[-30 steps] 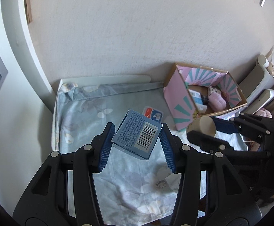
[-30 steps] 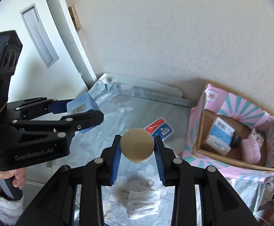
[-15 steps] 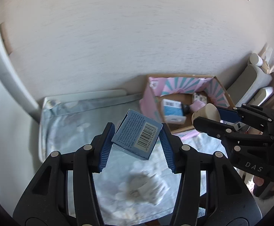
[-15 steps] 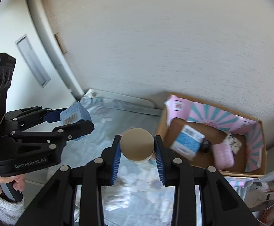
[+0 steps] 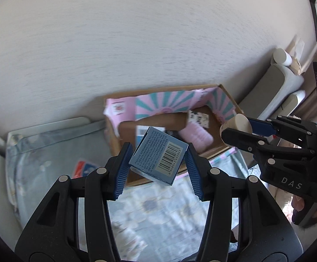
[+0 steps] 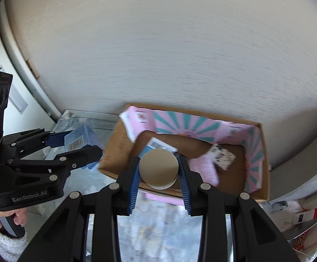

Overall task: Organize objects
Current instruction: 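Lift the blue box and beige jar and carry both over the cardboard box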

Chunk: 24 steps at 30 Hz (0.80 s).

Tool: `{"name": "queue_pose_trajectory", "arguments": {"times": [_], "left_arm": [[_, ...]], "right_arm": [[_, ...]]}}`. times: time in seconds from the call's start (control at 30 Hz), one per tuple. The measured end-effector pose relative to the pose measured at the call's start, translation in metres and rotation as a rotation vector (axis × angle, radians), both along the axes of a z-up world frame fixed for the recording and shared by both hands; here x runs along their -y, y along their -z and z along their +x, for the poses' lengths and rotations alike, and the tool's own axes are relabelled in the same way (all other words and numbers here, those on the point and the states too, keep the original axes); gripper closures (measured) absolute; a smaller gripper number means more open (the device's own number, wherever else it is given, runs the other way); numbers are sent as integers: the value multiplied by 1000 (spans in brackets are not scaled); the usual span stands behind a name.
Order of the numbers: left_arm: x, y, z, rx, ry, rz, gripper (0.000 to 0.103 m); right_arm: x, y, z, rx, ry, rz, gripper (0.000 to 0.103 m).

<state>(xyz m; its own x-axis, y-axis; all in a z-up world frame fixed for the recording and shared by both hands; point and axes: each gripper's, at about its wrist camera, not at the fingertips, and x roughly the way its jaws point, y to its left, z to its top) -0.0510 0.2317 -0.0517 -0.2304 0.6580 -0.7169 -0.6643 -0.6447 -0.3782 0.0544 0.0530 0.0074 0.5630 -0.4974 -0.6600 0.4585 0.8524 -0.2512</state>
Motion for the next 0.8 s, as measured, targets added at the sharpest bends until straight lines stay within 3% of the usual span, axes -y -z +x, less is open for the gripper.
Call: {"name": "queue_pose_trajectory", "arguments": {"times": [0.43,0.8], "left_arm": [[-61,16,6,59,14,-28,58],[-89,37,-31,121,2,-67,58]], "right_arm": [[60,-1,-26,-43,54,55,72],[101,-6,-8,-83,57,57,72]]}}
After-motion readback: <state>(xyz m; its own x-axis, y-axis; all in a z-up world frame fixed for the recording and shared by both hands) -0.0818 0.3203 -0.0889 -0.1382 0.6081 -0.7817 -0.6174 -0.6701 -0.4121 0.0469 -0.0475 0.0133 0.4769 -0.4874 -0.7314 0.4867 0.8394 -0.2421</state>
